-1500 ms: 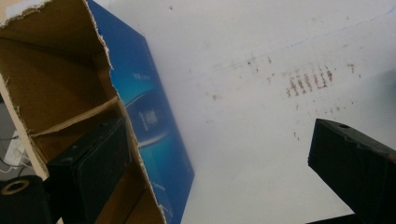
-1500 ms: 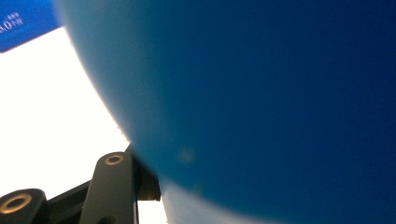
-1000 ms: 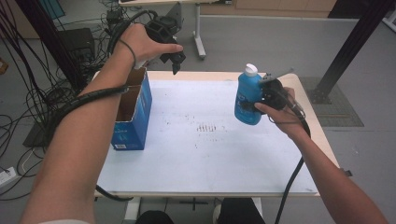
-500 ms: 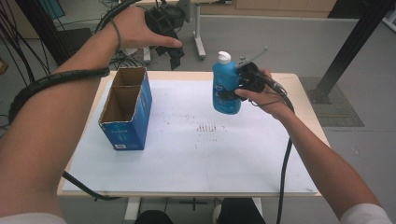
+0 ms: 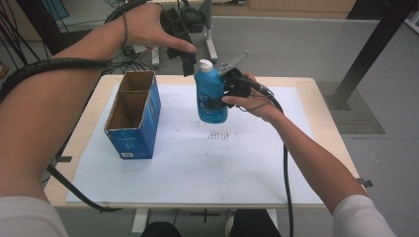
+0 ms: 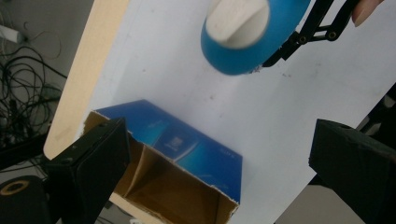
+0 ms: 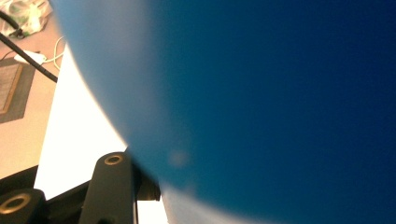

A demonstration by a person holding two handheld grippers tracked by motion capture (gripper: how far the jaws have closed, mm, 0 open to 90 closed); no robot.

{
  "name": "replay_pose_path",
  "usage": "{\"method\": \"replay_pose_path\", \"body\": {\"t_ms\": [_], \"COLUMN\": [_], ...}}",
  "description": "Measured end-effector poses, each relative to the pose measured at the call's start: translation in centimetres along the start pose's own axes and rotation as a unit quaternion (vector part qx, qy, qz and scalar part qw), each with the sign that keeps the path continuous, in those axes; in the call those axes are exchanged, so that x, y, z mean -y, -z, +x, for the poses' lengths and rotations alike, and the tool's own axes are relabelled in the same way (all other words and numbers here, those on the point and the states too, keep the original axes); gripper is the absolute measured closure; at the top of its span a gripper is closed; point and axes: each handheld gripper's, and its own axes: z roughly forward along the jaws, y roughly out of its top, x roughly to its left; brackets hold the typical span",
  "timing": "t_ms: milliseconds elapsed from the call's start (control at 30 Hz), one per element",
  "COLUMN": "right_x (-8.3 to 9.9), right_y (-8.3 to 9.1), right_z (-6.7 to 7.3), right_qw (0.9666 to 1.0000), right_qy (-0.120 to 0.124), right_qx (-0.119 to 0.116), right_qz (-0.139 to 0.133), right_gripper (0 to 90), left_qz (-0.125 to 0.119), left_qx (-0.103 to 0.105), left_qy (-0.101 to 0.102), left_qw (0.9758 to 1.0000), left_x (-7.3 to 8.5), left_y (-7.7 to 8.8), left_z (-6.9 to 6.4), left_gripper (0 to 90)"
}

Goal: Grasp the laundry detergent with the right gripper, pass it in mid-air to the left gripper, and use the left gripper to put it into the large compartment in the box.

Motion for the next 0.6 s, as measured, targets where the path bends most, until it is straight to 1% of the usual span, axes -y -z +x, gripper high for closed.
{"method": "replay_pose_path", "body": {"t_ms": [100,167,233,333,500,600], "right_x": [-1.0,-1.6,-2.0,-2.6,-3.0,-3.1], "right_y": [-0.9,-1.3,-1.6,-2.3,-3.1,-3.3], "right_z": [0.4,0.8,1.2,1.9,2.7,3.0], "right_qw": [0.9997,0.9992,0.9988,0.9977,0.9967,0.9964], "right_qy": [0.015,0.027,0.035,0.05,0.061,0.063], "right_qx": [-0.015,-0.024,-0.032,-0.042,-0.051,-0.054], "right_qz": [-0.009,-0.014,-0.015,-0.016,-0.017,-0.019], "right_gripper": [43.5,43.5,43.5,43.5,43.5,43.5], "left_qz": [-0.002,-0.003,0.002,0.01,0.015,0.016], "left_qx": [0.002,0.008,0.007,0.009,0.01,0.012], "left_qy": [-0.008,-0.014,-0.021,-0.026,-0.033,-0.036], "left_qw": [1.0,0.9999,0.9997,0.9996,0.9993,0.9991], "left_x": [0.0,0.1,0.2,0.4,0.7,1.0], "left_y": [-0.2,-0.5,-0.9,-1.6,-2.3,-2.6], "left_z": [-0.1,-0.2,-0.5,-0.9,-1.3,-1.6], "left_gripper": [5.9,5.9,5.9,5.8,5.9,5.9]}}
